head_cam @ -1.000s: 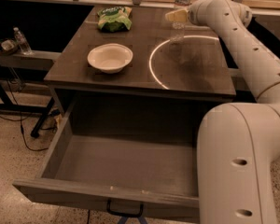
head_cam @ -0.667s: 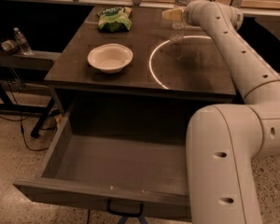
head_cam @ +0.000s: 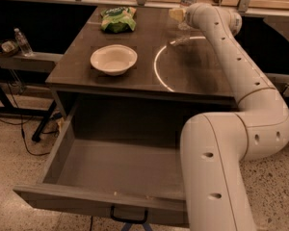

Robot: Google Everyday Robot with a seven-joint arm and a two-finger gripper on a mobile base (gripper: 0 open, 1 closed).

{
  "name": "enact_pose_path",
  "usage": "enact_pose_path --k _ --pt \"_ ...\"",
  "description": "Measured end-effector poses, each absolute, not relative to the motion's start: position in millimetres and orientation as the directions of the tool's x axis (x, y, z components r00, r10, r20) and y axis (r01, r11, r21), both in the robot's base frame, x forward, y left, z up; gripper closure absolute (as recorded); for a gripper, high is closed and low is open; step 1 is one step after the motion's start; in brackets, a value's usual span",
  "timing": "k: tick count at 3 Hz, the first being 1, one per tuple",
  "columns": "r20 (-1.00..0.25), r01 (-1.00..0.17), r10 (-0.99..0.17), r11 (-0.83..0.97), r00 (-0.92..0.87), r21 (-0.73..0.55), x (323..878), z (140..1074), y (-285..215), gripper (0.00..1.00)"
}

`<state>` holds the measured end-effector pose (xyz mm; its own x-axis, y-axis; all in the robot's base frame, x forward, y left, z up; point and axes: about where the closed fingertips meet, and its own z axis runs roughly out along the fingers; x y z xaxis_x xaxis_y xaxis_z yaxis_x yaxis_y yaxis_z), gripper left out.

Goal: Place water bottle into top drawer

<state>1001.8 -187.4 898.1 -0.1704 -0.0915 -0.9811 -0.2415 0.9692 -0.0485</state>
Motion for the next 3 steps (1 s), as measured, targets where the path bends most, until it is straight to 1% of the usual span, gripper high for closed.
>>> enact_pose_path --k 2,3 --pt "-0.988 -0.201 -0.075 0.978 -0.138 -0.047 1009 901 -202 0.72" --pt "-0.989 -0.234 -0.068 0.972 -0.131 -0.036 992 928 -210 1.0"
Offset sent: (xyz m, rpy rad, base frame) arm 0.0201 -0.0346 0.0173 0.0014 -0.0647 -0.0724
